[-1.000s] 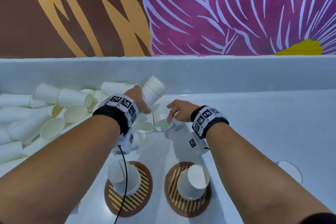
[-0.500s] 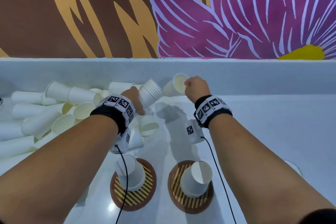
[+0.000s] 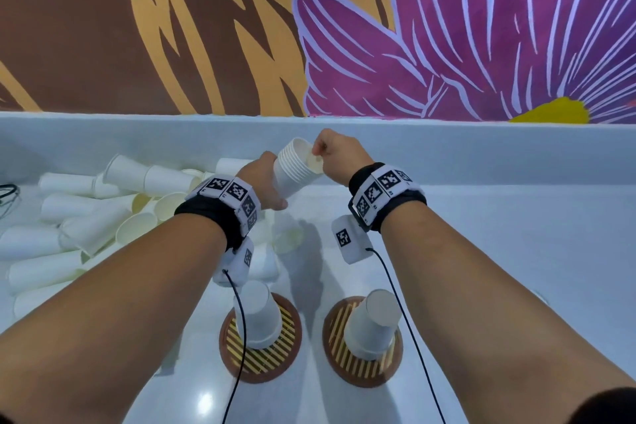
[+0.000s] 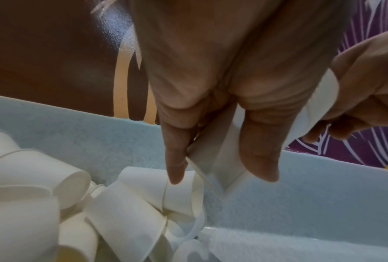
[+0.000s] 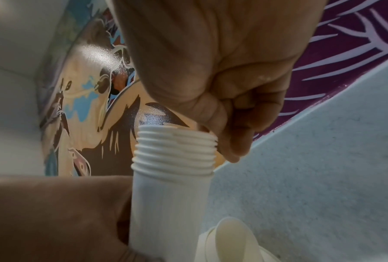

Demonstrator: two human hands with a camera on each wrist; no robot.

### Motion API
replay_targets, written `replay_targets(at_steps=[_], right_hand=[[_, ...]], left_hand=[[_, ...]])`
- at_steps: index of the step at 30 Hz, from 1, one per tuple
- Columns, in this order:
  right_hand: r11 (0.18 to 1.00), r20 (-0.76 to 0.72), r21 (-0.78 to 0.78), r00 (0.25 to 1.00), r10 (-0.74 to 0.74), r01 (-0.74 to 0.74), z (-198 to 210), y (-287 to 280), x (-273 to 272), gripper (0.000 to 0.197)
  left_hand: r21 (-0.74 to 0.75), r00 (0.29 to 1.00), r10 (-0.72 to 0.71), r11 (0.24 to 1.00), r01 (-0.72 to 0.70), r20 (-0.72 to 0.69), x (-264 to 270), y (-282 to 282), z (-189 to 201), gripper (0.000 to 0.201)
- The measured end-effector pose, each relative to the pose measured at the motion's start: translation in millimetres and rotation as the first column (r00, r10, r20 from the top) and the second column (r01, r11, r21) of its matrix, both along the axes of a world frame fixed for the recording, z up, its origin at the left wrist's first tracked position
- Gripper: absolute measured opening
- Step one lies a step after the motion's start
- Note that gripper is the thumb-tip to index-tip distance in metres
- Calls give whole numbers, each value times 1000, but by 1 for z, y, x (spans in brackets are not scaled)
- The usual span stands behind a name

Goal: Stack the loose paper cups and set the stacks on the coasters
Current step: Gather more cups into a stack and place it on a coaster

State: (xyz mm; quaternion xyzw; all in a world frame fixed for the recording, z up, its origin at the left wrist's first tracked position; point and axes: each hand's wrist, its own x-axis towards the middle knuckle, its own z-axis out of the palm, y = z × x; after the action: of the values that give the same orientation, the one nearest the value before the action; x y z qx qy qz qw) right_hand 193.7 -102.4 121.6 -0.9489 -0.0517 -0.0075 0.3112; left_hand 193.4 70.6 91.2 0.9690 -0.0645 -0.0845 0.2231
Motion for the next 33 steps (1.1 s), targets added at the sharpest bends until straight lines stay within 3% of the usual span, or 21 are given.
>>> replay_targets(at_steps=[4, 9, 12, 14, 15, 17, 21, 22, 25, 26, 29, 33], right_hand=[[995, -76, -96, 996, -40, 33, -5, 13, -2, 24], [927, -242, -367, 970, -18, -74, -17, 40, -8, 33], [848, -449, -492, 892, -56, -195, -65, 59, 11, 33], [844, -482, -510, 868, -120, -167, -119, 58, 39, 45], [843, -499, -503, 861, -101, -192, -167, 59, 70, 45], [797, -537, -568, 826, -169, -207, -187, 70, 70, 45], [786, -558, -568, 816, -153, -241, -142, 87, 17, 43], [782, -536, -577, 832, -143, -237, -132, 88, 4, 48], [798, -463, -576, 876, -138, -178, -159, 87, 12, 87], [798, -470, -574, 872, -139, -183, -149, 88, 6, 87], [883, -421, -467, 891, -170, -51, -100, 92, -2, 43], [921, -260, -358, 930, -258, 155, -39, 82, -7, 27]], left_hand=[[50, 997, 69, 996, -67, -22, -4, 17, 4, 76], [138, 988, 145, 981, -135, -62, -8, 41, 7, 73], [168, 984, 169, 973, -156, -60, -11, 52, 7, 71], [172, 982, 179, 971, -167, -56, -12, 58, 5, 73], [168, 981, 182, 971, -170, -59, -11, 67, 2, 74], [155, 983, 172, 975, -161, -59, -10, 75, -2, 76], [189, 986, 145, 974, -128, -78, -10, 81, -5, 74], [209, 987, 134, 971, -114, -86, -10, 83, -6, 72], [232, 986, 141, 966, -117, -90, -8, 90, -11, 71], [221, 984, 152, 967, -130, -88, -8, 92, -12, 73], [227, 983, 159, 964, -136, -86, -6, 94, -14, 76], [309, 988, 123, 947, -90, -90, -8, 85, -7, 71]])
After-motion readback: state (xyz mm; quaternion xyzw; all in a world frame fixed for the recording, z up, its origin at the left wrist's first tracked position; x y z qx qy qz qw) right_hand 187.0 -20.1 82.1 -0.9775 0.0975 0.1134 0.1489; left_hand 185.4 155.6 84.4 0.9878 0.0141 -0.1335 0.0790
